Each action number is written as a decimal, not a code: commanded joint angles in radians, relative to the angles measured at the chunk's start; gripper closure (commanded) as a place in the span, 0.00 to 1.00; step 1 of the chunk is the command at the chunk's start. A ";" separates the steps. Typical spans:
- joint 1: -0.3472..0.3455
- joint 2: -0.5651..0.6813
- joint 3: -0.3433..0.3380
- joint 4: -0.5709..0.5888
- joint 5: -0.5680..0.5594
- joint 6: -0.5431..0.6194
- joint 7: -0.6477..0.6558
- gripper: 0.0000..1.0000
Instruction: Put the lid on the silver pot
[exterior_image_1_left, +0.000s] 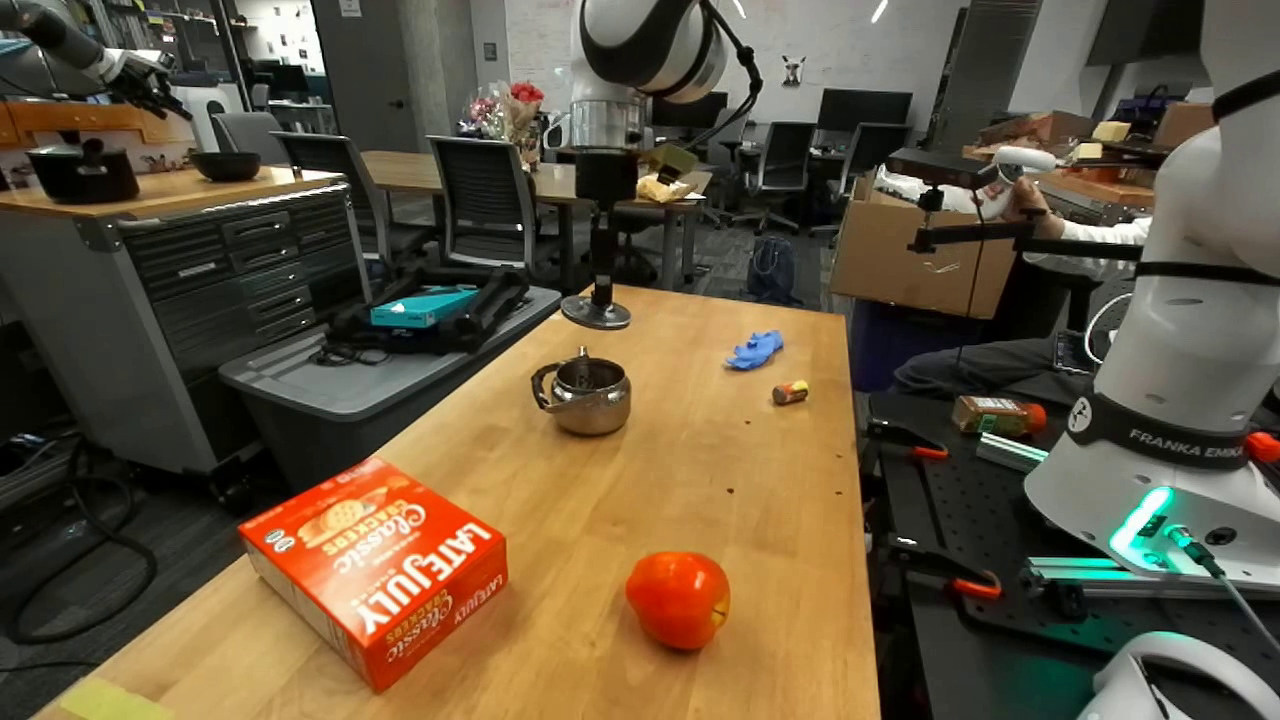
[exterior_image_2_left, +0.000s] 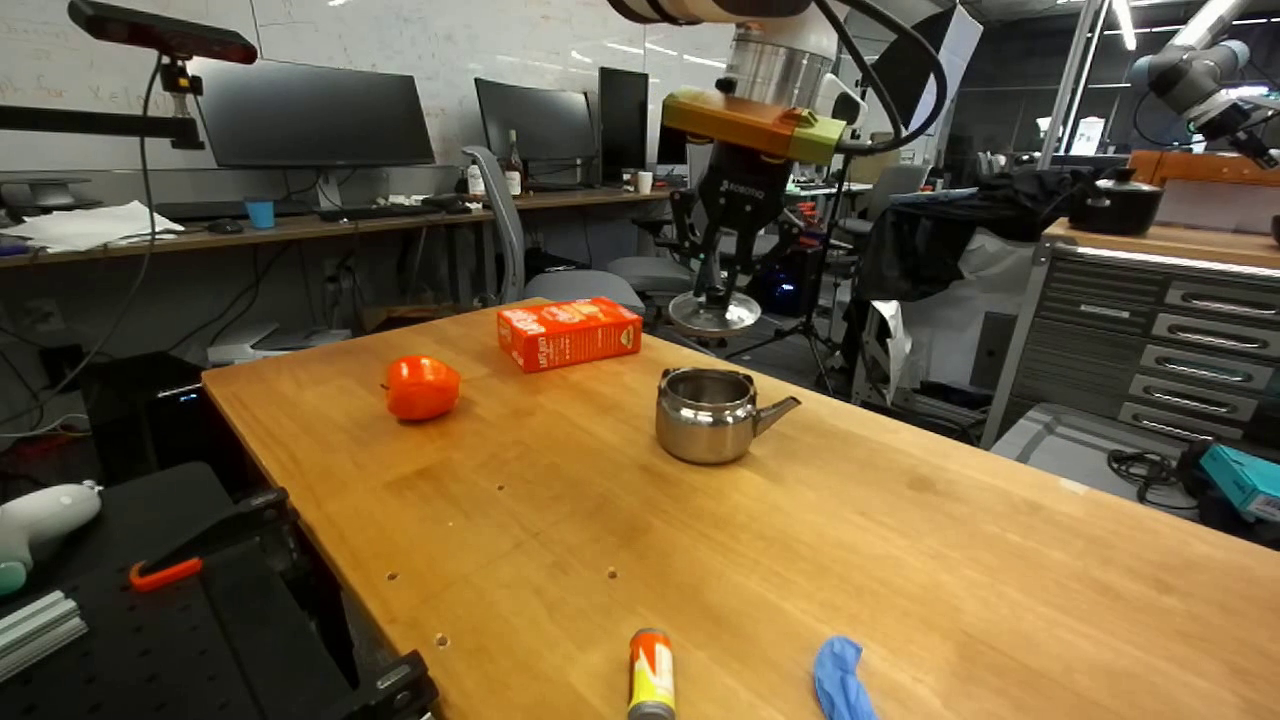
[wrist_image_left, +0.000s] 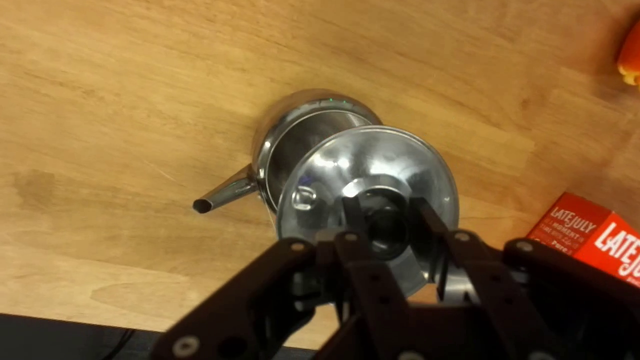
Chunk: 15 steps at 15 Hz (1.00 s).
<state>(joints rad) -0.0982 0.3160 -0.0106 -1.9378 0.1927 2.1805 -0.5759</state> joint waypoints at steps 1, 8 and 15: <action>-0.022 0.077 0.018 0.111 0.013 -0.065 0.043 0.93; -0.026 0.161 0.015 0.198 -0.015 -0.156 0.128 0.93; -0.034 0.219 0.019 0.256 -0.005 -0.203 0.154 0.93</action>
<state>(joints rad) -0.1103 0.4934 -0.0100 -1.7544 0.1895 2.0345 -0.4545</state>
